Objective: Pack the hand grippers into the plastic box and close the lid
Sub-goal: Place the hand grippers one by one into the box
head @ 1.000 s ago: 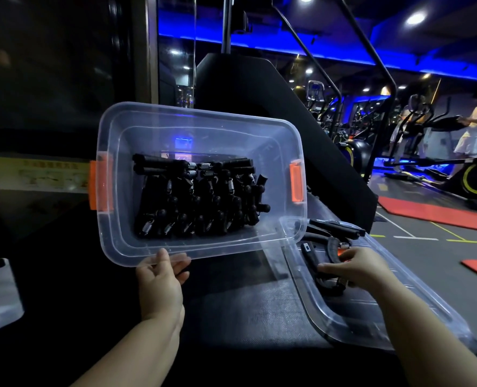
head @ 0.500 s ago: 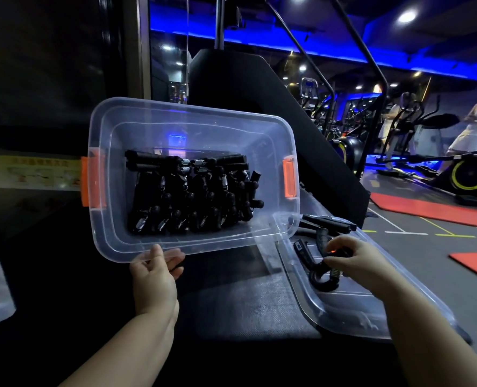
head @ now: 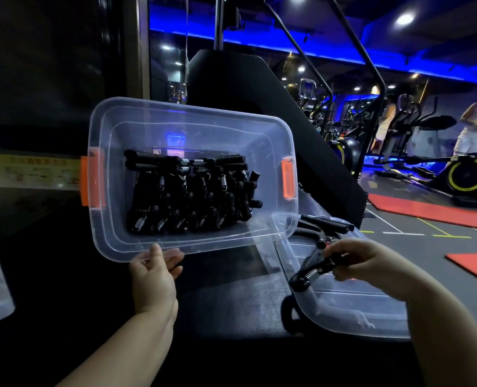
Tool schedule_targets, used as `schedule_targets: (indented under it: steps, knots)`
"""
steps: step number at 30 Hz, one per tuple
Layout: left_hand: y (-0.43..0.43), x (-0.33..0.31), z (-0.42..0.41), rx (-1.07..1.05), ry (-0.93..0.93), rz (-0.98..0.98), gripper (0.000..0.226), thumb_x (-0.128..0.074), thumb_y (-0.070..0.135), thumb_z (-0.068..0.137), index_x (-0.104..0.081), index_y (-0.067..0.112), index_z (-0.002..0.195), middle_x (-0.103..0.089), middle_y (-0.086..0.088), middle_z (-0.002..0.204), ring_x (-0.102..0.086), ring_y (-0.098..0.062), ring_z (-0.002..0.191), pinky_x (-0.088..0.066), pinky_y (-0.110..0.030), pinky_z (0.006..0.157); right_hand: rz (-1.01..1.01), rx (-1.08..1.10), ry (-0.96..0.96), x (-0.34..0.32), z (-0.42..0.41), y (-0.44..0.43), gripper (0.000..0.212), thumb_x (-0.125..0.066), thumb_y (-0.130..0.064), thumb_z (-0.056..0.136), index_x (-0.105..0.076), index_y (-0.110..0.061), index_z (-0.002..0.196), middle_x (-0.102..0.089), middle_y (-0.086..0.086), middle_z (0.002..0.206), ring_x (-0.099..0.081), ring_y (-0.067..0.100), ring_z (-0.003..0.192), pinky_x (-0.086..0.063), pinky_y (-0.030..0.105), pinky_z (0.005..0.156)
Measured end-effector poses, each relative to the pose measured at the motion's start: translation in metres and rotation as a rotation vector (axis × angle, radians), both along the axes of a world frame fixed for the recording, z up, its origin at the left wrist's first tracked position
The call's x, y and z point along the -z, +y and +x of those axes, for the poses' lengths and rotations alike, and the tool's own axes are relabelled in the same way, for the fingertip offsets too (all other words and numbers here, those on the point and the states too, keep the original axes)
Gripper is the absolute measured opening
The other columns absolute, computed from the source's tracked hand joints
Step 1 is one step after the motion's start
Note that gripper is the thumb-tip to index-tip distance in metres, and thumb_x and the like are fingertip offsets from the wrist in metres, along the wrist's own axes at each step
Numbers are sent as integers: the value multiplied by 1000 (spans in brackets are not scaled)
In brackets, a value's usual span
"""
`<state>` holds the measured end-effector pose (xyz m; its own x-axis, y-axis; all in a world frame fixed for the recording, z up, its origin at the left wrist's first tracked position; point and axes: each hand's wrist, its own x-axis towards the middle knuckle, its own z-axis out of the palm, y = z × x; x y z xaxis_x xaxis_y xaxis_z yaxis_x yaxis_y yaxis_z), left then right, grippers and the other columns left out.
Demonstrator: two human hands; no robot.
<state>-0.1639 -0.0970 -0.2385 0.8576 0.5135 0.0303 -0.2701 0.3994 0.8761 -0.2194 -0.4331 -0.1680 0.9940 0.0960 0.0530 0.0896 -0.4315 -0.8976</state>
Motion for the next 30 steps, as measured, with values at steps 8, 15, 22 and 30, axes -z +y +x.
schedule_targets:
  steps: [8,15,22,30]
  knots:
    - [0,-1,-4,6,-8,-11,16,-38,30,102,-43,15,104,-66,-5,82,-66,-17,78,-47,-26,66,-436,105,-289,-6,1,27,31,-72,-1,81,-70,-30,92,-71,-7,87,-64,1,72,-46,11,64]
    - [-1,-3,-3,-6,7,-30,12,-39,30,102,-43,24,93,-67,-4,83,-66,-15,78,-47,-25,65,-653,74,-382,-14,12,48,18,-74,-18,82,-71,-28,97,-64,-9,93,-61,4,81,-46,22,72]
    - [-1,-3,-4,-3,6,-26,13,-39,29,102,-44,18,97,-67,-5,83,-66,-16,77,-47,-26,64,-855,17,-357,-12,25,68,17,-63,-38,89,-61,-34,105,-59,-21,88,-57,5,88,-42,28,87]
    - [1,-3,-5,7,3,-27,19,-38,29,102,-44,11,106,-67,-5,84,-66,-17,78,-47,-25,65,-1269,35,-379,-7,32,80,30,-57,-34,85,-42,-34,112,-65,-12,95,-56,15,92,-16,31,77]
